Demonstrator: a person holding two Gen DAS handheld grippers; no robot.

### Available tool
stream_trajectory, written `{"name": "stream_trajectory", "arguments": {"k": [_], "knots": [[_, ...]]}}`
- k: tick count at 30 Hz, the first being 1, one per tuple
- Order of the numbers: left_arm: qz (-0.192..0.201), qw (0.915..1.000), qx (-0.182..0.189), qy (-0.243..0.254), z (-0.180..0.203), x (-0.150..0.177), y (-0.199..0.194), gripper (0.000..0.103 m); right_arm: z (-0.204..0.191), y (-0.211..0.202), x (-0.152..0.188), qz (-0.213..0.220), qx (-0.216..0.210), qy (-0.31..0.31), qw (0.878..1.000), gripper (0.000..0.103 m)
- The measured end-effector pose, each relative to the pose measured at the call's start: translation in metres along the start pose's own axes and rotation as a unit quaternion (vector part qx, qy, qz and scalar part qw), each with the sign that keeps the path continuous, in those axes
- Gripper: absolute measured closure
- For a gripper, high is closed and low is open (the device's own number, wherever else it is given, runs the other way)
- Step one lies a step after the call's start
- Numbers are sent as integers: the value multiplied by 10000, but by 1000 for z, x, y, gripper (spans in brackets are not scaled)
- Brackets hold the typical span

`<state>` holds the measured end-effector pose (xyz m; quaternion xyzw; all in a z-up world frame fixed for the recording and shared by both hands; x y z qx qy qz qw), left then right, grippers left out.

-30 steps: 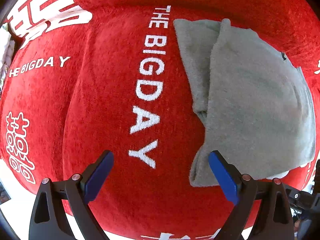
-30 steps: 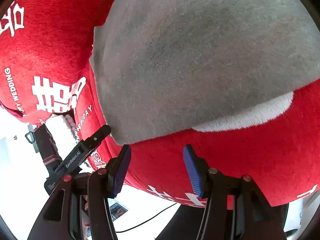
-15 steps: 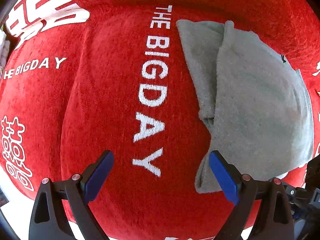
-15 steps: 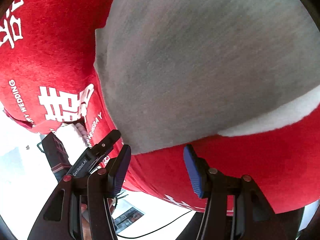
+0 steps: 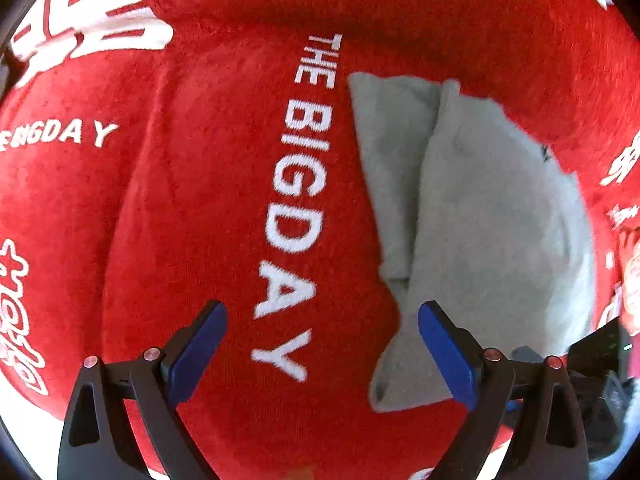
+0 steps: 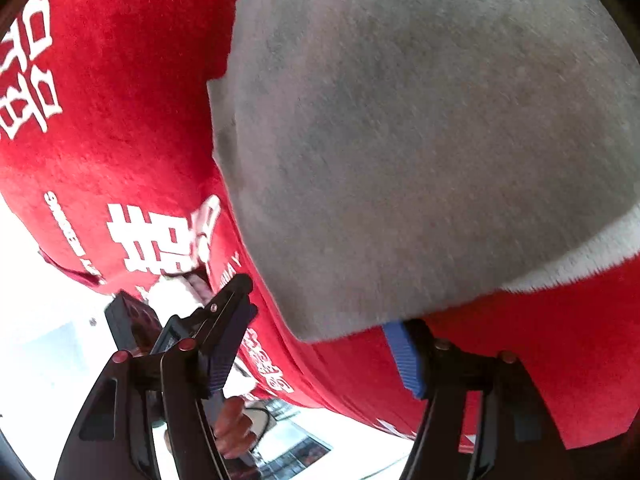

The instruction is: Fold small clothes

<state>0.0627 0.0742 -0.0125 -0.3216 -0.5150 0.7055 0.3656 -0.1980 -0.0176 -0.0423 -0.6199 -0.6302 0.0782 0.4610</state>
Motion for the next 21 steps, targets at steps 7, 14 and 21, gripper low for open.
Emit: {"name": "stream_trajectory", "arguments": {"k": [7, 14, 21], "knots": [[-46, 9929, 1104, -449, -19, -21, 11, 6, 2, 4, -8, 122, -478, 614, 9969, 93], [-105, 9746, 2211, -339, -1, -38, 15, 6, -30, -21, -7, 70, -852, 5, 9963, 95], [-205, 9644, 2626, -225, 36, -52, 29, 6, -57, -36, -6, 56, -819, -527, 9952, 95]]}}
Point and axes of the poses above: each gripper's, at about its wrist camera, not at the fingertips, and y roughly the way its jaws point, z to its right, x to its underside, the point moved 1 cm from there along y, roughly the way its jaws point, and after that the axes turned 14 degrees about y, right-handed, at the moved point
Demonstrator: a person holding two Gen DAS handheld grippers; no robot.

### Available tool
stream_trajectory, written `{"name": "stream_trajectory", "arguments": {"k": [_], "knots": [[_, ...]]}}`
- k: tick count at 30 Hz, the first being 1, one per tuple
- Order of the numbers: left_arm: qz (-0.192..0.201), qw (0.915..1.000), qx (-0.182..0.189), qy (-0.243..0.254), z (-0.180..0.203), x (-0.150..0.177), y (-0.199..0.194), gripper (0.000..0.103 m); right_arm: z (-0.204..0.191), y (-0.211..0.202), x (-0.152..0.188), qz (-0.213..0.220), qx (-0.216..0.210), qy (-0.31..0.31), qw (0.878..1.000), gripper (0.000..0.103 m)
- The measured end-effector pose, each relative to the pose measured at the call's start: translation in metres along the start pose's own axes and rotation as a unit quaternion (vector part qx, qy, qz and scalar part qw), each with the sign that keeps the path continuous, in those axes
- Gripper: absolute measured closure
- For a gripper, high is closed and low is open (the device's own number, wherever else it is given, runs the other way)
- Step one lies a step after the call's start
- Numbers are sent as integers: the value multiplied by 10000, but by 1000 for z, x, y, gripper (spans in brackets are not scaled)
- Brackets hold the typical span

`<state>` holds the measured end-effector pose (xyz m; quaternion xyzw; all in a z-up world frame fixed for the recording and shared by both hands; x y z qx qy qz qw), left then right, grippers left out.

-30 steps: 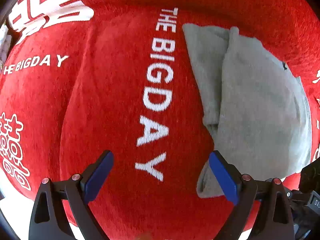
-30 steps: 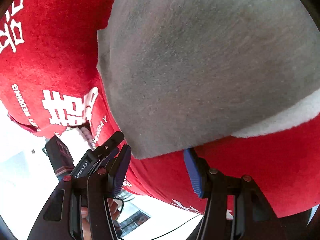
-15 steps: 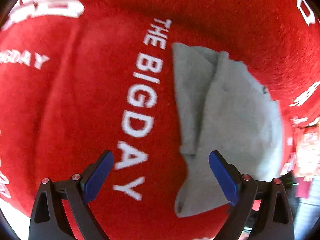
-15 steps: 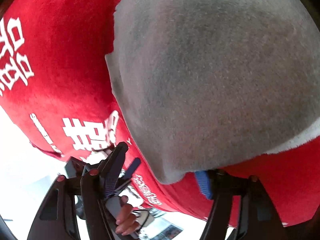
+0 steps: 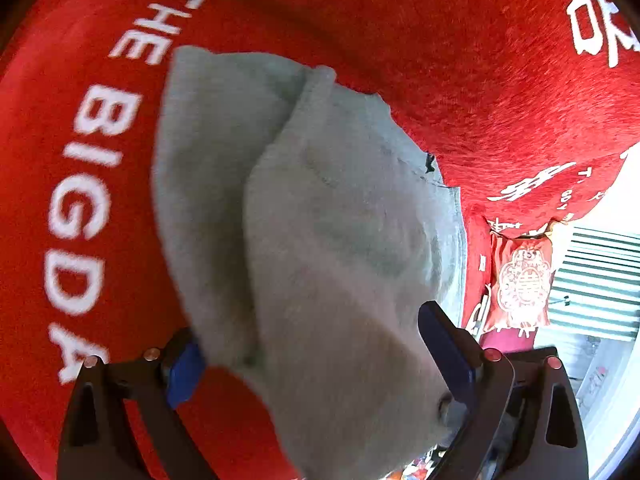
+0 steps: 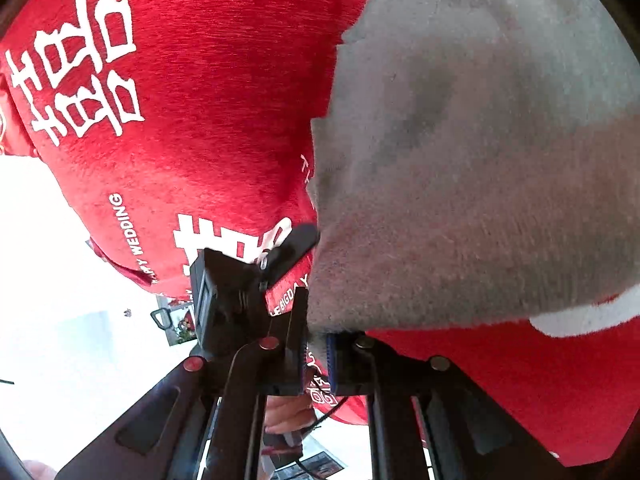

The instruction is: Fold small clothes

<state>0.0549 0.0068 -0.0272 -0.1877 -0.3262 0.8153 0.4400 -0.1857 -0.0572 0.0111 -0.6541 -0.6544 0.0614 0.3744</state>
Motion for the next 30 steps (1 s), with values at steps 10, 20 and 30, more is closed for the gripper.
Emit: {"name": "stream_trajectory", "arguments": {"k": [10, 20, 30], "knots": [[-177, 9937, -888, 663, 36, -6, 33, 6, 18, 10, 7, -343, 587, -221, 9974, 95], [-280, 9820, -1631, 916, 48, -6, 49, 7, 24, -14, 1, -726, 2148, -757, 9710, 51], [-315, 9703, -2186, 982, 61, -6, 61, 7, -15, -65, -44, 114, 2583, -1553, 9534, 50]]}}
Point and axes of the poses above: each gripper's, at about its wrist camera, not at the fingertips, and y roughly the way its jaws point, z to its right, x to its underside, the point moved 1 cm from there along y, roughly the way its jaws point, and after that the axes turned 14 degrees about y, right-handed, at the moved point
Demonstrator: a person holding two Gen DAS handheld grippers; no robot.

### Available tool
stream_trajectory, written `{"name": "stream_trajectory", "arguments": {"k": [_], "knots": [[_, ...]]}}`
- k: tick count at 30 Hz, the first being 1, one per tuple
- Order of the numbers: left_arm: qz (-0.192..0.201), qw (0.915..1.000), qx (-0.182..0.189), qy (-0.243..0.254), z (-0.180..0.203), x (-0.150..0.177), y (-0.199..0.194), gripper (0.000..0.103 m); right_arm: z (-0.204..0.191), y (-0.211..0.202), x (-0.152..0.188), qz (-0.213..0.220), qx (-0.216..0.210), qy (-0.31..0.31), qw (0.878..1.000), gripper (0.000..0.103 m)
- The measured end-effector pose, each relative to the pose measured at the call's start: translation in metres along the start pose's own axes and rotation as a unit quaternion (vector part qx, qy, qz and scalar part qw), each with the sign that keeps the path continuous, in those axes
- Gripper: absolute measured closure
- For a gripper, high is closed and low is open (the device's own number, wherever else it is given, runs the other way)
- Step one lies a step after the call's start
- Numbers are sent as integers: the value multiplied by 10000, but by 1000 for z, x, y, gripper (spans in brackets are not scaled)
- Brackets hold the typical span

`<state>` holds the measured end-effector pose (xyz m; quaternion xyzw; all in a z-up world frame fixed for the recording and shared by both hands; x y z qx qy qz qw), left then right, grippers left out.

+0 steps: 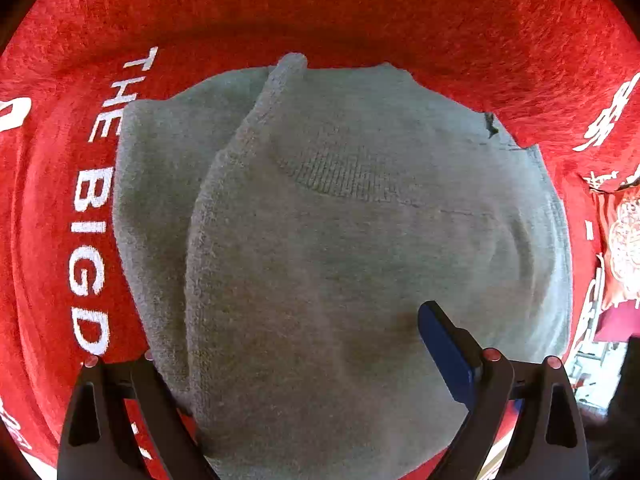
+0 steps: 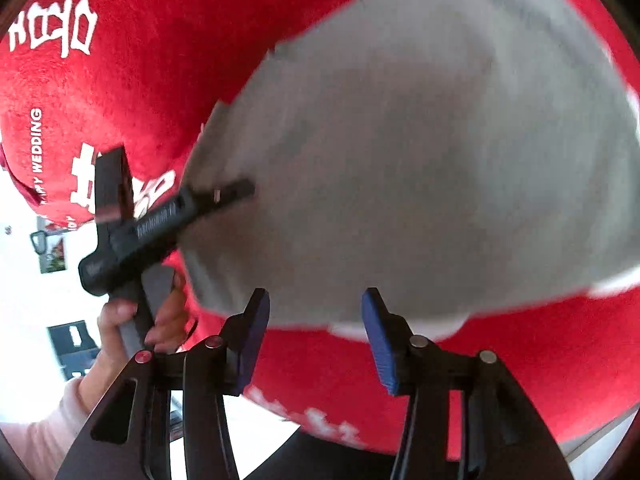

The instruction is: Fold small clothes

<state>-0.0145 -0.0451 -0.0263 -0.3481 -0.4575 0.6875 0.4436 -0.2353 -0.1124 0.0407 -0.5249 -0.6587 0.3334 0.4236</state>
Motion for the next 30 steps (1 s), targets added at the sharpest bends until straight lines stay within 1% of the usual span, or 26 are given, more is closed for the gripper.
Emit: {"name": "stream_trajectory", "arguments": {"k": [2, 4, 5, 6, 9, 12, 14, 15, 16, 17, 20, 24, 26, 27, 30], "knots": [[-15, 10000, -96, 20, 3, 0, 1, 7, -1, -3, -12, 160, 105, -88, 9998, 50], [-28, 9999, -167, 25, 7, -1, 3, 7, -2, -1, -23, 261, 266, -157, 9992, 58], [-35, 9998, -217, 25, 9, -2, 5, 7, -4, 0, -28, 294, 294, -163, 9990, 78], [-38, 9997, -237, 21, 13, -4, 7, 7, -3, 2, -36, 301, 281, -178, 9990, 95], [-29, 9995, -307, -46, 20, -8, 12, 7, 1, 11, -47, 309, 291, -149, 9990, 95], [-12, 9993, -373, -92, 22, -10, 14, 7, 10, 26, -45, 174, 340, -119, 9992, 95], [109, 9989, -451, -68, 23, -11, 10, 35, 16, 38, -46, 34, 405, -134, 9991, 100], [138, 9990, -426, -51, 20, -10, 6, 44, 18, 41, -46, -1, 347, -149, 9993, 100], [218, 9991, -358, -53, 22, -11, 3, 62, 19, 41, -45, 12, 322, -170, 9993, 100], [262, 9987, -440, 5, 24, -14, -1, 71, 19, 40, -44, 4, 316, -217, 9993, 100], [326, 9986, -416, 42, 27, -17, -9, 79, 21, 41, -43, -57, 278, -249, 9993, 100], [648, 9979, -28, 29, 39, -23, -36, 81, 24, 44, -43, -105, 157, -242, 9995, 100], [915, 9955, 111, 226, 63, -32, -59, 82, 27, 44, -44, -140, 88, -238, 9996, 100], [979, 9946, 140, 307, 71, -35, -64, 83, 28, 42, -44, -168, 33, -221, 9996, 99], [1227, 9889, 251, 798, 117, -57, -84, 83, 37, 23, -43, -145, -137, -168, 9997, 98]]}}
Point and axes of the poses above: each gripper's, at about its wrist camera, not at the fingertips, and y roughly the way its jaws point, z to its right, x to its underside, the point moved 1 cm from there along y, roughly the way its jaws point, and after that the axes turned 14 degrees about y, right-handed, at the moved point
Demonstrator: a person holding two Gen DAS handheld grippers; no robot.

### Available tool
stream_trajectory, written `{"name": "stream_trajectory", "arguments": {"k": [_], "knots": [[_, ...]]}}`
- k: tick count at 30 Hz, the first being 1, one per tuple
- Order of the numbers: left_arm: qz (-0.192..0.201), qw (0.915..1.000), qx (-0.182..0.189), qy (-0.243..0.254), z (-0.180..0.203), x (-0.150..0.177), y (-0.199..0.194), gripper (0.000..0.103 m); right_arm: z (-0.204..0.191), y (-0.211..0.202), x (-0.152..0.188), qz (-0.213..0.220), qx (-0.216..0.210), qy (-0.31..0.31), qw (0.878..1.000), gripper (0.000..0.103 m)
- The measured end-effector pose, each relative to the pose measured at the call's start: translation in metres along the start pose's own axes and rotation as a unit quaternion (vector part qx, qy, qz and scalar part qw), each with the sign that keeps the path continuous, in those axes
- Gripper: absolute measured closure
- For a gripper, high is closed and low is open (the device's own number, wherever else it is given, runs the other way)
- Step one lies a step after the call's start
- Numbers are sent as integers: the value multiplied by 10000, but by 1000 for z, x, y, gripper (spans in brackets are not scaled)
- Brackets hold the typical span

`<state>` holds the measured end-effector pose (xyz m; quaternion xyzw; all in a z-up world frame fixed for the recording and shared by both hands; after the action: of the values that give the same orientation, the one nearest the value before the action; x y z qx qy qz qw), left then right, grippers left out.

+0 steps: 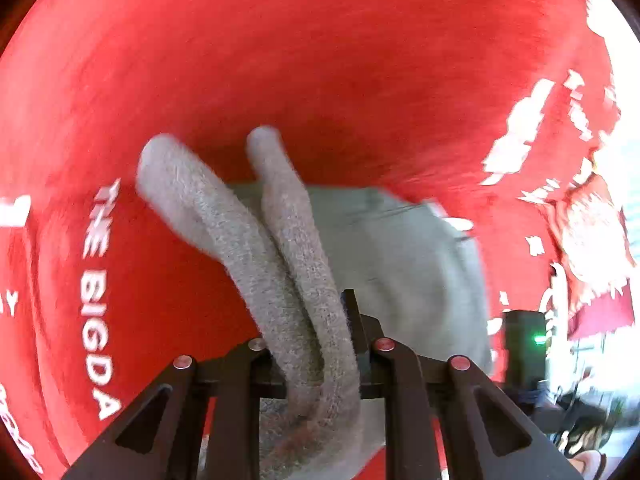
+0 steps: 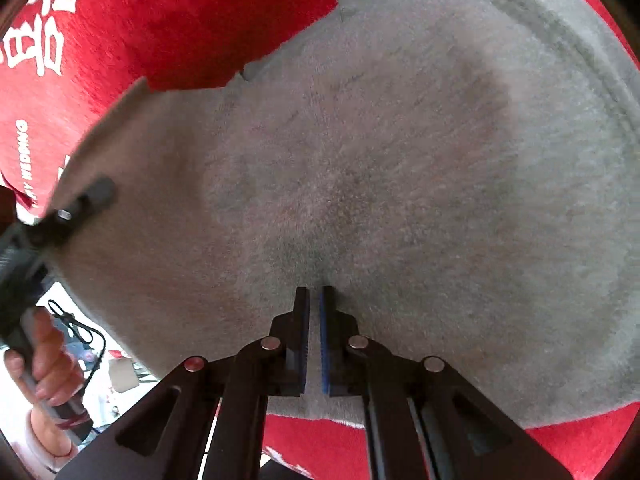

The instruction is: Fold small clothes

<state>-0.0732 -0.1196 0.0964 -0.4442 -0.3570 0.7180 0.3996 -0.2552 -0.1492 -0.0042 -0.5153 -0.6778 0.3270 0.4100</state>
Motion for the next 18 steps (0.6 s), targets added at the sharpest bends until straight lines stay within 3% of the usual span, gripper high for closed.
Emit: {"name": "stream_trajectory", "arguments": {"k": [3, 8, 14, 18], "knots": [[80, 9991, 161, 386, 42, -28, 7, 83, 13, -29, -3, 240, -219, 234, 9992, 98], [-65, 9935, 417, 1061, 117, -55, 53, 83, 55, -75, -11, 676, -552, 796, 9930, 95], [-768, 9897, 460, 1118, 157, -44, 133, 82, 114, -95, -16, 889, -612, 1422, 9839, 92], [-984, 9871, 193, 1251, 167, -34, 153, 81, 135, -96, -15, 858, -1021, 1695, 9765, 92]]}}
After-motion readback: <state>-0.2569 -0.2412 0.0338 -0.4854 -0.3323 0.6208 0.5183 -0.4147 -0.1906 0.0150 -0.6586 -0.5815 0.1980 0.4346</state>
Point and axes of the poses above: each gripper's, at about its wrist camera, not at the fingertips, and y roughly the way its jaws point, z to its right, x to its underside, the point moved 1 cm from there along y, roughly the way its jaws point, and after that the axes turned 14 degrees about y, right-handed, at the moved point
